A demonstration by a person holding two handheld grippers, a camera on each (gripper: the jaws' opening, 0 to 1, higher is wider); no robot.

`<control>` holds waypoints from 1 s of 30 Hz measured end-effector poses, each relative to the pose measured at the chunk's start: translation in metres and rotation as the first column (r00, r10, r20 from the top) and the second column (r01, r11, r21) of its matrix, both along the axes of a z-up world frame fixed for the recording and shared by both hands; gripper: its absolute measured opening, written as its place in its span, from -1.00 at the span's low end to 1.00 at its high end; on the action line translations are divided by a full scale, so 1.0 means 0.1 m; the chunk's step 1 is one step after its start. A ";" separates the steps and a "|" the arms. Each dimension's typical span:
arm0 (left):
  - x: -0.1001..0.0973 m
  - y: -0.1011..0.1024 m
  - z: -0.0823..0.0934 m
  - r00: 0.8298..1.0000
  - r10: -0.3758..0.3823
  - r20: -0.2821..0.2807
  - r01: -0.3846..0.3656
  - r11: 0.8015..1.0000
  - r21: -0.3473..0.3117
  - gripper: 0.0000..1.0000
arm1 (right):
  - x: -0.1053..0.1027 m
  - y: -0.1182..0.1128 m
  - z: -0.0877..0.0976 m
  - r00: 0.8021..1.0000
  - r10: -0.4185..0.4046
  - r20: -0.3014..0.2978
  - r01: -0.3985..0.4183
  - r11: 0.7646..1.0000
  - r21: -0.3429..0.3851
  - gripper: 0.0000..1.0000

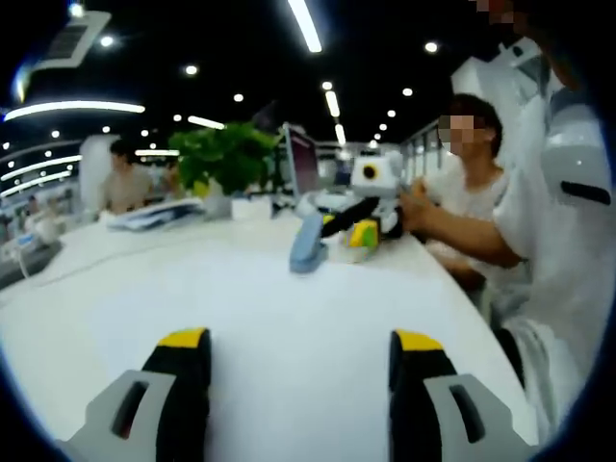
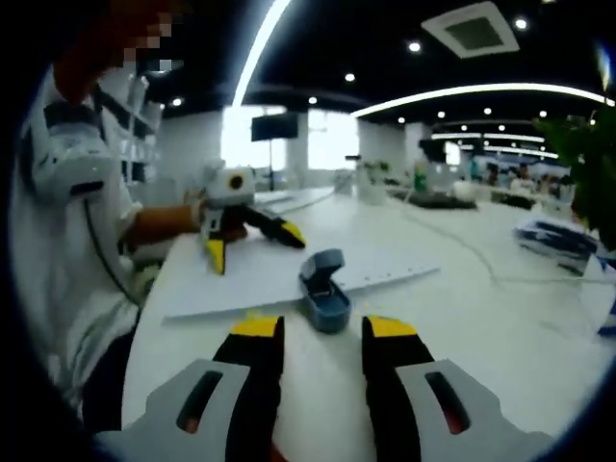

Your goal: Pick up the paper insert the paper into the punch align the paper edges press the punch to punch holes

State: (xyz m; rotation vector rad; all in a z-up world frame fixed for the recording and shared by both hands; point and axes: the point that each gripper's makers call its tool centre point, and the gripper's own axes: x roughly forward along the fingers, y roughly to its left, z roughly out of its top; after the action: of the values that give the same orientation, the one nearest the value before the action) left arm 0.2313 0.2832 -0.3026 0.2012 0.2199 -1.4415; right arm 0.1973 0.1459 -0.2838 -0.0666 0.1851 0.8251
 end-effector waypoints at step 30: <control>-0.12 -1.43 0.30 0.940 -0.339 -0.036 0.331 0.933 -0.139 0.21 | 0.35 -0.49 -0.08 0.724 -0.689 0.016 0.687 0.720 -0.091 -0.18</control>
State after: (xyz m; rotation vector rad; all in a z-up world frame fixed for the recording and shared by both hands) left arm 0.2195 0.1404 -0.2727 0.0895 0.1422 -1.7976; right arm 0.2326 0.0964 -0.2914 -0.0688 0.2447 0.0587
